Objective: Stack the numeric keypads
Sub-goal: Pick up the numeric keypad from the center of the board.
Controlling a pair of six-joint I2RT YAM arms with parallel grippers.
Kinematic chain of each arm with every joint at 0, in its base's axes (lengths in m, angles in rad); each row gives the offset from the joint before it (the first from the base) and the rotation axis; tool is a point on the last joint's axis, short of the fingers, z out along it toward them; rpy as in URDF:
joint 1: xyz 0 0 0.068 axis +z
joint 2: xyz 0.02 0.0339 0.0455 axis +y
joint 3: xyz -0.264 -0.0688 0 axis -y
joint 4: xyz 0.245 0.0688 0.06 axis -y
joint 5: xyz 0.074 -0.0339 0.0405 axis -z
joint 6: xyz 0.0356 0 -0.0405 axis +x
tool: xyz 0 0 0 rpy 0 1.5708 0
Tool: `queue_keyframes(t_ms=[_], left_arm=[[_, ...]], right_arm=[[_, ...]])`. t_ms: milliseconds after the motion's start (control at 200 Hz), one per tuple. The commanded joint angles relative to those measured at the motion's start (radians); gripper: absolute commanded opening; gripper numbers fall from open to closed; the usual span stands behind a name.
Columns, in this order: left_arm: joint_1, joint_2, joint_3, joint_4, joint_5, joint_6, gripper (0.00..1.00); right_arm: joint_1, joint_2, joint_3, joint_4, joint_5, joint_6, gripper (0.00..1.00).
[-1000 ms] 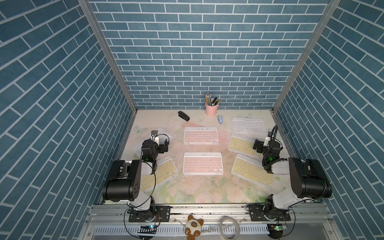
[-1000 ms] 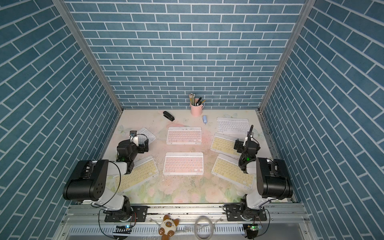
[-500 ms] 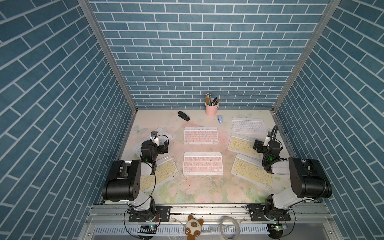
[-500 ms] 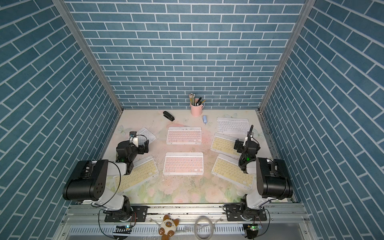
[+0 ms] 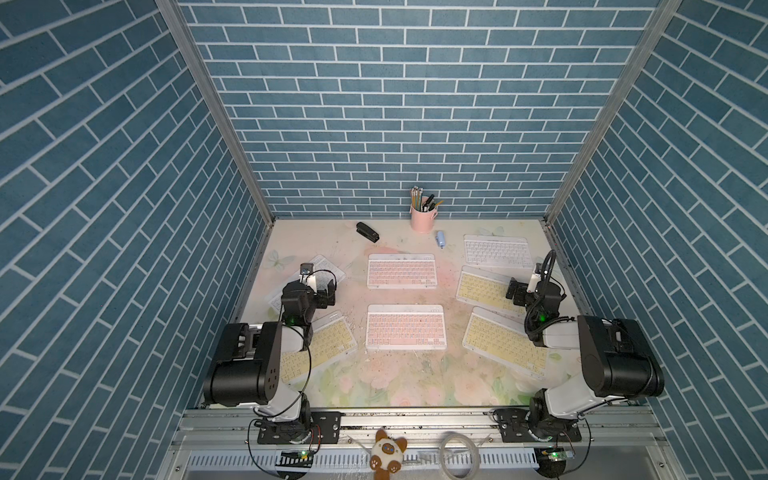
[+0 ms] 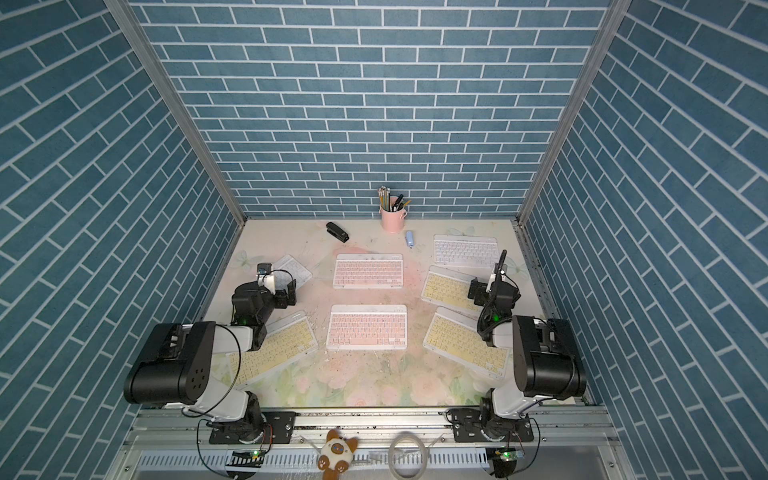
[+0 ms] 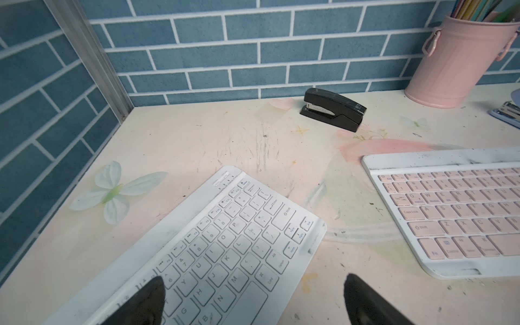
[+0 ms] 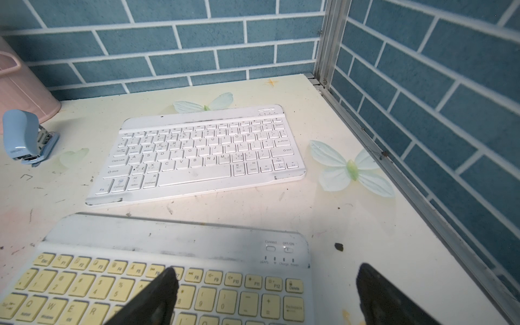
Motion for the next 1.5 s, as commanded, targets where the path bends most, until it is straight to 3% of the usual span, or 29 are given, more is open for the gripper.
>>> queue_keyframes(t_ms=[0, 245, 385, 480, 570, 695, 865, 1030, 1270, 1495], left_arm=[[0.004, -0.04, -0.008, -0.009, -0.028, -0.015, 1.0], [0.004, -0.213, 0.12, -0.387, -0.089, -0.031, 1.0], [0.004, -0.331, 0.194, -0.593, -0.064, -0.101, 1.0], [0.004, -0.394, 0.264, -0.754, -0.054, -0.134, 0.99], [0.004, -0.461, 0.325, -0.901, -0.05, -0.15, 1.0], [0.004, -0.548, 0.379, -1.08, -0.084, -0.288, 1.0], [0.003, -0.571, 0.443, -1.223, 0.133, -0.348, 1.0], [0.002, -0.511, 0.595, -1.463, 0.15, -0.432, 1.0], [-0.013, -0.605, 0.564, -1.49, 0.252, -0.537, 1.0], [-0.054, -0.487, 0.524, -1.53, 0.438, -0.657, 1.0]], right_arm=[[-0.002, -0.056, -0.006, -0.034, 0.022, -0.028, 0.99], [-0.002, -0.159, 0.034, -0.218, 0.119, 0.008, 0.99], [-0.003, -0.281, 0.108, -0.452, 0.31, 0.147, 0.99], [-0.005, -0.387, 0.129, -0.589, 0.425, 0.339, 0.99], [-0.009, -0.462, 0.12, -0.607, 0.321, 0.368, 0.99], [-0.007, -0.502, 0.17, -0.692, 0.185, 0.369, 0.99], [-0.004, -0.481, 0.268, -0.852, 0.092, 0.419, 0.99], [0.022, -0.422, 0.336, -0.988, -0.013, 0.465, 0.99], [0.217, -0.355, 0.375, -1.114, 0.048, 0.429, 0.99], [0.369, -0.313, 0.365, -1.148, 0.03, 0.455, 0.99]])
